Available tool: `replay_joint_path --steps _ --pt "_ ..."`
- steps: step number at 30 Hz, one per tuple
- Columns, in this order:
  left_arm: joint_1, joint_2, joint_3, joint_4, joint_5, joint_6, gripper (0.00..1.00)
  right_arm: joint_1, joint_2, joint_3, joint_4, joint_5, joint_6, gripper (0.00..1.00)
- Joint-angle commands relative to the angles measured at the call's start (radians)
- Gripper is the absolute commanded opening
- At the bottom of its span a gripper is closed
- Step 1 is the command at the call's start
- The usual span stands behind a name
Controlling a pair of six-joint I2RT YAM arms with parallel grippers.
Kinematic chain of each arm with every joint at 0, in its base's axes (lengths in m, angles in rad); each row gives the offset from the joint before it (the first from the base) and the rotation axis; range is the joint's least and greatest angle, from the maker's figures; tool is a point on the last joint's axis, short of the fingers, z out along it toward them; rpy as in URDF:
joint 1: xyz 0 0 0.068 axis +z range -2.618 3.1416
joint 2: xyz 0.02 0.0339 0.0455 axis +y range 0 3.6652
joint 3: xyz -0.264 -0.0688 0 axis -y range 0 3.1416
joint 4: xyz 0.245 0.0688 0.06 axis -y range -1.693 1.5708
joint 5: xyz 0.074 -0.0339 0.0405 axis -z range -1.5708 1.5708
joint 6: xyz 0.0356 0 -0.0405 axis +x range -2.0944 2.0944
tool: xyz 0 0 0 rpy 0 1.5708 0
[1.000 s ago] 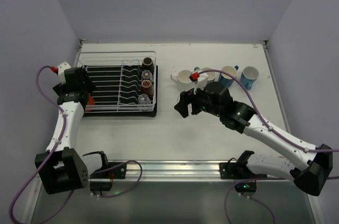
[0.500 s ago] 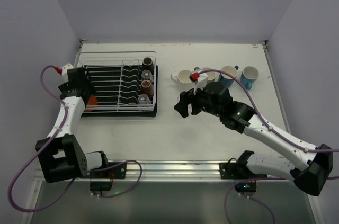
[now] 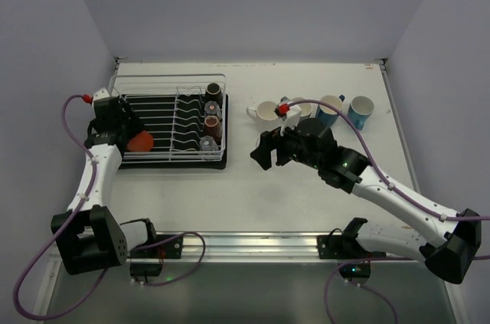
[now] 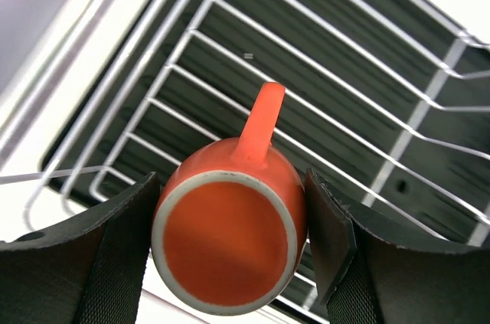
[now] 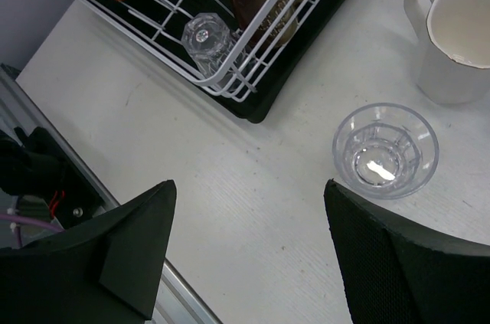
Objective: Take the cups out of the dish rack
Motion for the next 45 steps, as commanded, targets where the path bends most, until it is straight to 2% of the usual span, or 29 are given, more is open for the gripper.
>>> replay_joint_path --steps 1,6,10,12,16,20,23,29,37,40,45 --pt "0.004 -0.079 0.045 0.058 0.129 -0.032 0.0 0.005 -0.039 0.004 0.092 -0.031 0.051 0.81" --pt "0.004 -0.151 0.06 0.087 0.245 -0.061 0.0 0.005 -0.042 -0.004 0.253 -0.127 0.146 0.83" --pt "0.004 -0.208 0.065 0.106 0.305 -0.087 0.0 0.005 0.047 0.026 0.381 -0.254 0.206 0.84" --pt "0.004 -0.245 0.066 0.115 0.345 -0.095 0.0 0.005 0.067 0.019 0.506 -0.294 0.255 0.84" --pt "0.0 -0.309 0.057 0.149 0.46 -0.144 0.0 0.005 0.13 0.043 0.611 -0.342 0.295 0.84" --pt "-0.011 -0.346 -0.004 0.3 0.726 -0.268 0.0 0.005 0.214 0.056 0.706 -0.365 0.33 0.84" --pt "-0.043 -0.362 -0.055 0.461 0.836 -0.394 0.0 0.005 0.257 0.05 0.775 -0.376 0.364 0.84" --pt "-0.158 -0.377 -0.099 0.656 0.908 -0.544 0.0 0.005 0.303 0.065 0.846 -0.371 0.387 0.86" --pt "-0.261 -0.389 -0.164 0.811 0.922 -0.678 0.0 0.004 0.34 0.117 0.852 -0.363 0.361 0.85" --pt "-0.287 -0.398 -0.202 0.877 0.913 -0.718 0.0 0.005 0.349 0.126 0.883 -0.38 0.37 0.8" --pt "-0.339 -0.418 -0.241 0.916 0.839 -0.741 0.01 0.005 0.357 0.106 1.001 -0.422 0.427 0.63"
